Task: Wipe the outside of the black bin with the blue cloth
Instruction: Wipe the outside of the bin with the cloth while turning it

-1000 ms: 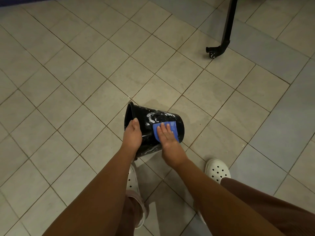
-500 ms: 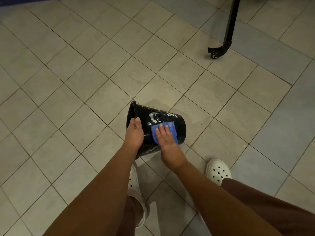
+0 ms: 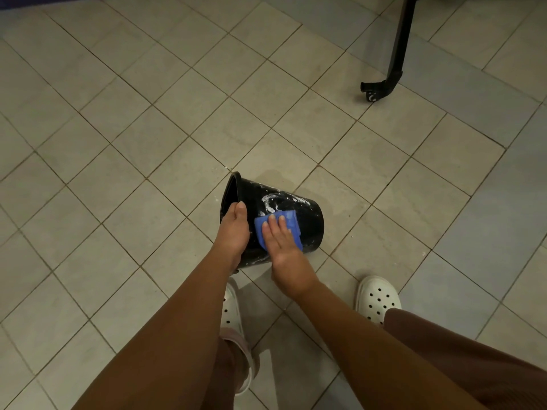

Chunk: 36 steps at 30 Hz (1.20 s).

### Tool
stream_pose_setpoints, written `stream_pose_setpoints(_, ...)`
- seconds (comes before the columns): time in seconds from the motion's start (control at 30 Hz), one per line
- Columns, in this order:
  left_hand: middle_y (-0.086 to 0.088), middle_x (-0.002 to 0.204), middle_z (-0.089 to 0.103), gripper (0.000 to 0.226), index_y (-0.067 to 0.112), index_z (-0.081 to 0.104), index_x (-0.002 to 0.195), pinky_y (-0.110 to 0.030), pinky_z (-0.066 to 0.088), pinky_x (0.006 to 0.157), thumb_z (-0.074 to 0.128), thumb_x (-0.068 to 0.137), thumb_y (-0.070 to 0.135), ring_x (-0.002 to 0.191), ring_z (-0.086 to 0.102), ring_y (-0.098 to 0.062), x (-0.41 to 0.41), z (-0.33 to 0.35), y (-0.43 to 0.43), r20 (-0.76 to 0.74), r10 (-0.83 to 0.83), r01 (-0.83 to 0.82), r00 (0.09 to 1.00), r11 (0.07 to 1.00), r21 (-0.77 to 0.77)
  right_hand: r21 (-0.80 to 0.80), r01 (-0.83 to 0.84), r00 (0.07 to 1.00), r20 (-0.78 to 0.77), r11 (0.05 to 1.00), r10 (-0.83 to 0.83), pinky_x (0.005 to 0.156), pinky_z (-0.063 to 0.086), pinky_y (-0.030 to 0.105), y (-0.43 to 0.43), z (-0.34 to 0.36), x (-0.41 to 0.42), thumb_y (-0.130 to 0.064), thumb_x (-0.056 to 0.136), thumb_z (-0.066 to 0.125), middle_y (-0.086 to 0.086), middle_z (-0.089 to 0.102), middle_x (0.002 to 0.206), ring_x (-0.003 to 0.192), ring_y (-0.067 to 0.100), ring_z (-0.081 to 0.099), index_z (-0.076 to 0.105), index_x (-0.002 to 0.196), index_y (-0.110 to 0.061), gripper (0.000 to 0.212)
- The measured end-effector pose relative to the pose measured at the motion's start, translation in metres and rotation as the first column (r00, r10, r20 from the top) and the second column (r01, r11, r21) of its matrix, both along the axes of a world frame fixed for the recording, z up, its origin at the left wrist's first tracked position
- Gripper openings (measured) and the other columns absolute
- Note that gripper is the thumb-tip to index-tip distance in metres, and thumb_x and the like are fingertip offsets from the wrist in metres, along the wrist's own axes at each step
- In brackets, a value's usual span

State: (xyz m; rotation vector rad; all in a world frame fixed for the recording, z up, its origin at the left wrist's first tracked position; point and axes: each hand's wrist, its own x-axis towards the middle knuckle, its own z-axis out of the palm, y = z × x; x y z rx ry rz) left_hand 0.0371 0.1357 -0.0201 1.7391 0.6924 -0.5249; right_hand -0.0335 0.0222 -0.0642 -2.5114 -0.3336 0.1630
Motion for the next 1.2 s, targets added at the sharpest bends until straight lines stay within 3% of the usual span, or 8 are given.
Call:
stream_pose_setpoints(0.17,-0.011,0.118,0.063,0.037,0.022,0.054,0.122,-0.053,0.052,0.097,0.027,0.107,0.043,0.108,0.063,-0.028,0.000,0.004,-0.003,-0.012,0.011,-0.011,1.000,1.000,-0.005,0.086,0.133,0.988,-0.088,0.987,-0.126,0.114,-0.005,0.035,-0.009,-0.003,0.007,0.009,0.087,0.046,0.009,-0.003,0.154,0.141,0.024,-0.011,0.008,0.146,-0.007,0.072)
stream_pose_setpoints(0.4,-0.009,0.123,0.062,0.042,0.016,0.054,0.129,-0.046,0.048,0.102,0.026,0.108,0.039,0.113,0.060,-0.024,-0.002,0.001,-0.001,-0.018,-0.021,0.021,1.000,0.999,0.027,0.066,-0.001,1.000,0.026,0.998,-0.001,0.109,0.011,0.054,-0.006,-0.003,0.000,-0.010,0.088,0.049,0.016,0.032,0.148,0.139,0.036,0.019,0.034,0.140,-0.006,0.054)
stream_pose_setpoints(0.5,-0.011,0.119,0.064,0.041,0.018,0.056,0.125,-0.053,0.049,0.101,0.028,0.107,0.042,0.110,0.062,-0.028,-0.003,-0.001,-0.002,-0.035,0.029,-0.028,0.999,1.000,0.008,0.089,0.050,0.998,-0.032,0.995,-0.047,0.110,0.013,0.055,-0.009,-0.003,0.015,-0.002,0.085,0.061,0.019,0.026,0.150,0.140,0.039,0.013,0.036,0.140,-0.009,0.061)
stream_pose_setpoints(0.6,-0.012,0.119,0.064,0.041,0.017,0.057,0.124,-0.054,0.050,0.100,0.028,0.107,0.041,0.110,0.063,-0.029,-0.002,0.000,-0.004,-0.036,0.030,-0.030,0.999,1.000,0.008,0.045,0.135,0.990,-0.053,0.990,-0.133,0.102,0.034,0.060,-0.008,-0.004,0.010,0.007,0.075,0.068,0.026,0.032,0.145,0.135,0.043,0.026,0.039,0.137,-0.001,0.069)
stream_pose_setpoints(0.83,-0.012,0.116,0.065,0.034,0.021,0.058,0.114,-0.051,0.052,0.099,0.029,0.108,0.039,0.109,0.064,-0.028,-0.004,0.000,-0.001,-0.029,0.031,-0.032,0.999,0.999,-0.031,-0.004,0.022,0.995,0.097,1.000,-0.022,0.095,0.043,0.056,0.002,-0.001,-0.013,0.009,0.067,0.067,0.021,0.042,0.141,0.130,0.041,0.036,0.037,0.137,-0.006,0.078)
stream_pose_setpoints(1.0,-0.013,0.117,0.065,0.037,0.015,0.058,0.120,-0.045,0.053,0.096,0.029,0.108,0.036,0.107,0.064,-0.027,-0.006,0.001,-0.006,-0.013,0.025,-0.025,1.000,0.999,-0.024,-0.056,0.093,0.995,-0.041,0.994,-0.096,0.103,0.039,0.052,-0.005,0.014,0.015,0.000,0.077,0.068,0.024,0.034,0.145,0.133,0.043,0.031,0.034,0.141,-0.006,0.073)
stream_pose_setpoints(1.1,-0.013,0.115,0.066,0.037,0.016,0.059,0.120,-0.052,0.051,0.099,0.030,0.108,0.036,0.109,0.064,-0.029,-0.004,0.001,-0.006,-0.008,0.011,-0.012,1.000,1.000,-0.007,-0.140,0.146,0.989,0.000,0.979,-0.147,0.086,0.053,0.047,-0.004,0.015,0.006,-0.003,0.061,0.082,0.026,0.054,0.125,0.112,0.041,0.055,0.051,0.128,-0.001,0.073)
stream_pose_setpoints(1.2,-0.013,0.116,0.066,0.036,0.016,0.059,0.116,-0.052,0.050,0.100,0.030,0.109,0.035,0.111,0.064,-0.030,-0.003,0.000,-0.003,-0.009,0.017,-0.017,1.000,1.000,-0.004,-0.108,0.084,0.996,0.016,0.991,-0.083,0.085,0.052,0.045,0.005,0.013,-0.011,-0.001,0.057,0.083,0.025,0.056,0.125,0.113,0.041,0.056,0.054,0.126,-0.002,0.075)
